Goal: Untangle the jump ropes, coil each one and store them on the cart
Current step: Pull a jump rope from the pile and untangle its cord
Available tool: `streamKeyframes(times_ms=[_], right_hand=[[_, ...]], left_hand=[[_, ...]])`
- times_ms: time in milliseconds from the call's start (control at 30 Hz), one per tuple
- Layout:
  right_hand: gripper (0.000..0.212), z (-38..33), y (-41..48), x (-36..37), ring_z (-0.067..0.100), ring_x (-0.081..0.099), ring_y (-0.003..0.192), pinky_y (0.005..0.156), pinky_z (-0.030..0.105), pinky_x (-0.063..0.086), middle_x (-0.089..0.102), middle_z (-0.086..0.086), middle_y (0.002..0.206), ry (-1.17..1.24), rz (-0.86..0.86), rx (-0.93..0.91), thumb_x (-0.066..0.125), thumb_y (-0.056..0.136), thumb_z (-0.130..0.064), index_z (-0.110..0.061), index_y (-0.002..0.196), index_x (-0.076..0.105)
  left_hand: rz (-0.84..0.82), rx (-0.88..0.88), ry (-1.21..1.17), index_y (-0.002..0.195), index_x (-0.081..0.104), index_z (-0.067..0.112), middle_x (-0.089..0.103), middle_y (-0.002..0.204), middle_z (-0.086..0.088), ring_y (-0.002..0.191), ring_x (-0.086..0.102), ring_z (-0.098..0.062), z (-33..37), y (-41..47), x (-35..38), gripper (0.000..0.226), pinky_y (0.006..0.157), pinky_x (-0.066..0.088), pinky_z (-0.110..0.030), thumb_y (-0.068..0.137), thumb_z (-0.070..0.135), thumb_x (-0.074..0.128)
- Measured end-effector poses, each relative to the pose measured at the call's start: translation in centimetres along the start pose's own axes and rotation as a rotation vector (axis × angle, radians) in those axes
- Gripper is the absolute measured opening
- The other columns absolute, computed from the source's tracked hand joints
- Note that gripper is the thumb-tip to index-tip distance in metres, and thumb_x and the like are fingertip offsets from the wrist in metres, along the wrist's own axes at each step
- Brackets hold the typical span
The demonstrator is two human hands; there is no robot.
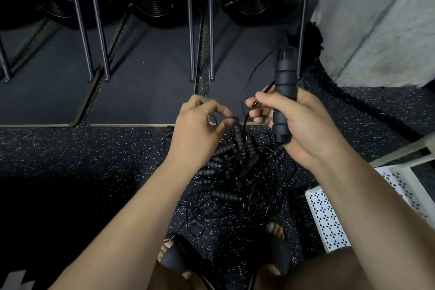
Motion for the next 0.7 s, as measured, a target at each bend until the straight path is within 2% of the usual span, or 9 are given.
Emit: streamKeyframes(times_ms=[67, 133, 233, 267, 333, 433, 500, 600, 700], right_hand=[[0.007, 0.2, 0.0, 0.1, 0.022, 0.072, 0.080, 0.073, 0.030, 0.058, 0.079, 0.021, 0.101, -0.011, 0.006, -0.009, 0.071, 0.098, -0.005, -0.009, 0.098, 0.065], [0.008, 0.3, 0.1, 0.1, 0.022, 0.072, 0.080, 0.074, 0.032, 0.057, 0.079, 0.021, 0.101, -0.014, 0.014, -0.016, 0.071, 0.098, -0.005, -0.009, 0.098, 0.065], [0.008, 0.2, 0.2, -0.1, 0.021, 0.073, 0.080, 0.076, 0.033, 0.058, 0.079, 0.020, 0.102, -0.026, 0.032, -0.027, 0.071, 0.098, -0.005, -0.009, 0.100, 0.065], [0.008, 0.1, 0.2, -0.1, 0.021, 0.074, 0.080, 0.077, 0.034, 0.058, 0.079, 0.020, 0.102, -0.026, 0.033, -0.029, 0.071, 0.098, -0.006, -0.008, 0.101, 0.064], [0.008, 0.1, 0.1, -0.2, 0.021, 0.073, 0.080, 0.079, 0.036, 0.058, 0.079, 0.020, 0.102, -0.020, 0.029, -0.037, 0.072, 0.098, -0.005, -0.008, 0.101, 0.064], [0.008, -0.2, 0.1, -0.3, 0.021, 0.073, 0.082, 0.075, 0.032, 0.058, 0.079, 0.020, 0.102, -0.012, 0.047, -0.060, 0.071, 0.098, -0.005, -0.007, 0.101, 0.065], [0.008, -0.7, 0.2, -0.7, 0.020, 0.072, 0.082, 0.074, 0.029, 0.058, 0.079, 0.017, 0.101, 0.031, 0.068, -0.078, 0.070, 0.098, -0.004, -0.006, 0.103, 0.064], [0.006, -1.8, 0.5, -1.7, 0.017, 0.071, 0.083, 0.076, 0.027, 0.058, 0.077, 0.012, 0.100, 0.162, 0.099, -0.101, 0.069, 0.099, -0.006, -0.006, 0.103, 0.064], [0.003, -2.7, 0.8, -3.1, 0.016, 0.072, 0.087, 0.080, 0.026, 0.058, 0.076, 0.012, 0.102, 0.295, 0.137, -0.127, 0.068, 0.100, -0.009, -0.007, 0.102, 0.067]], left_hand=[[-0.076, 0.008, -0.145, 0.093, 0.077, 0.031, 0.067, 0.095, 0.012, 0.091, 0.062, -0.005, 0.9, -0.4, 0.5, 0.015, 0.083, 0.046, -0.021, 0.093, 0.017, 0.079], [-0.194, -0.026, -0.347, 0.095, 0.076, 0.028, 0.072, 0.091, 0.011, 0.082, 0.062, -0.003, 2.0, -0.9, 1.3, 0.018, 0.078, 0.050, -0.032, 0.097, 0.011, 0.071], [-0.264, -0.093, -0.522, 0.104, 0.077, 0.021, 0.077, 0.098, 0.008, 0.092, 0.066, -0.007, 2.3, -1.3, 2.0, 0.012, 0.098, 0.055, -0.045, 0.100, 0.013, 0.070], [-0.272, -0.098, -0.548, 0.105, 0.077, 0.019, 0.077, 0.097, 0.008, 0.092, 0.066, -0.009, 2.3, -1.4, 2.1, 0.009, 0.100, 0.055, -0.048, 0.100, 0.013, 0.071], [-0.277, -0.078, -0.546, 0.101, 0.076, 0.020, 0.072, 0.089, 0.010, 0.085, 0.063, -0.012, 2.0, -1.2, 1.9, 0.003, 0.092, 0.056, -0.050, 0.099, 0.017, 0.076], [-0.287, -0.060, -0.489, 0.094, 0.076, 0.019, 0.068, 0.081, 0.012, 0.075, 0.059, -0.011, 1.6, -1.0, 1.9, 0.005, 0.076, 0.051, -0.034, 0.096, 0.017, 0.080], [-0.320, -0.044, -0.384, 0.092, 0.077, 0.022, 0.074, 0.084, 0.012, 0.075, 0.065, -0.012, 1.3, -1.0, 2.2, 0.008, 0.077, 0.054, -0.030, 0.094, 0.016, 0.082], [-0.370, -0.022, -0.224, 0.091, 0.078, 0.027, 0.078, 0.087, 0.012, 0.082, 0.072, -0.011, 0.9, -1.4, 2.4, 0.008, 0.084, 0.059, -0.034, 0.093, 0.022, 0.084], [-0.388, -0.030, -0.220, 0.093, 0.078, 0.029, 0.079, 0.086, 0.017, 0.083, 0.074, -0.019, 0.9, -1.4, 2.4, 0.004, 0.084, 0.059, -0.040, 0.097, 0.029, 0.080]])
Point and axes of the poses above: each hand's wrist, its own y-axis towards the middle knuckle, its own x-axis out of the palm, z = x × y, the point moved 5 cm from there along y, towards the middle knuckle
